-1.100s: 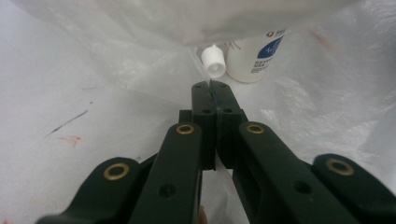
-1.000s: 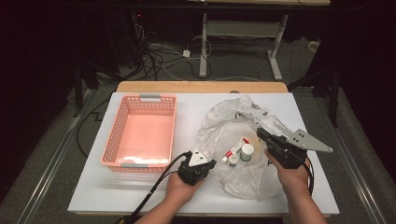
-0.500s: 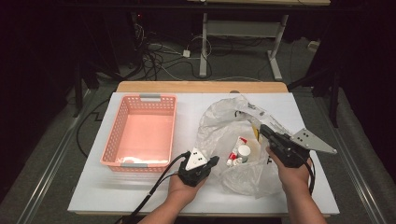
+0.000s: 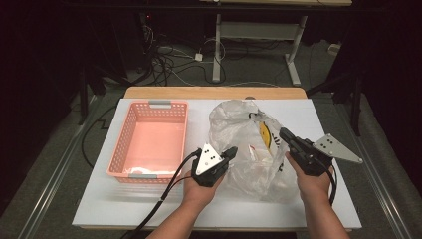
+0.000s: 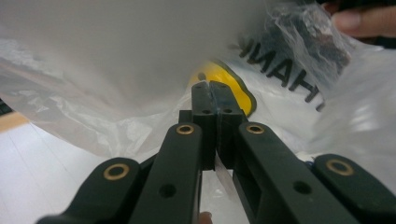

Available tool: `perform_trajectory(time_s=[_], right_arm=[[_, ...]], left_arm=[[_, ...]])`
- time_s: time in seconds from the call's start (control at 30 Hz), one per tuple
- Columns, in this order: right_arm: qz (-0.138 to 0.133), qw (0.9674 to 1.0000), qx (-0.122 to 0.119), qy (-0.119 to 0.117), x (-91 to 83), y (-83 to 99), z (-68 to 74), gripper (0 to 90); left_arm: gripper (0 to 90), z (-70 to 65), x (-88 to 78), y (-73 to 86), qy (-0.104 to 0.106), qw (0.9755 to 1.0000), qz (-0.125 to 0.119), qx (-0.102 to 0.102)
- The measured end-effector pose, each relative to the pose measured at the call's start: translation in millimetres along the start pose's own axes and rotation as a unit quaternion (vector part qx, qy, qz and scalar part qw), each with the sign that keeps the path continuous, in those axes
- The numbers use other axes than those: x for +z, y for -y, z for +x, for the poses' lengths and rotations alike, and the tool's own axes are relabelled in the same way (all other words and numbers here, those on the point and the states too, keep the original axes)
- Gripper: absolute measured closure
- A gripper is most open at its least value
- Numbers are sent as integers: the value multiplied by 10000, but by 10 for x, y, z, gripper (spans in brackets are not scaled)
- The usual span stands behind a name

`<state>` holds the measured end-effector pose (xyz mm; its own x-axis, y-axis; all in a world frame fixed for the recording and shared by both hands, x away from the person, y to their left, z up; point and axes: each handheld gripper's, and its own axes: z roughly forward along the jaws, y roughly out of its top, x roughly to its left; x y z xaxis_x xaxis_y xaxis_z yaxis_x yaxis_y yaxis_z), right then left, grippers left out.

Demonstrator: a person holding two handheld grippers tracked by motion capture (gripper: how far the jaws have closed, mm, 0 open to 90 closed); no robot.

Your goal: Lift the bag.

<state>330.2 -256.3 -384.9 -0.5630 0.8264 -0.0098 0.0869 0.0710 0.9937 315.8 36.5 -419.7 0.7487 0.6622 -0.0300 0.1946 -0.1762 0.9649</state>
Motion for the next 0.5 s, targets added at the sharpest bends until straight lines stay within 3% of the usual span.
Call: perform_trajectory(time_s=[0.2, 0.5], right_arm=[[-129, 9998, 48, 134, -4, -67, -40, 900], [-517, 9983, 38, 274, -3, -250, -81, 900]], left_arm=[[878, 89, 56, -176, -123, 9997, -214, -13], [878, 185, 76, -494, -370, 9978, -511, 218]])
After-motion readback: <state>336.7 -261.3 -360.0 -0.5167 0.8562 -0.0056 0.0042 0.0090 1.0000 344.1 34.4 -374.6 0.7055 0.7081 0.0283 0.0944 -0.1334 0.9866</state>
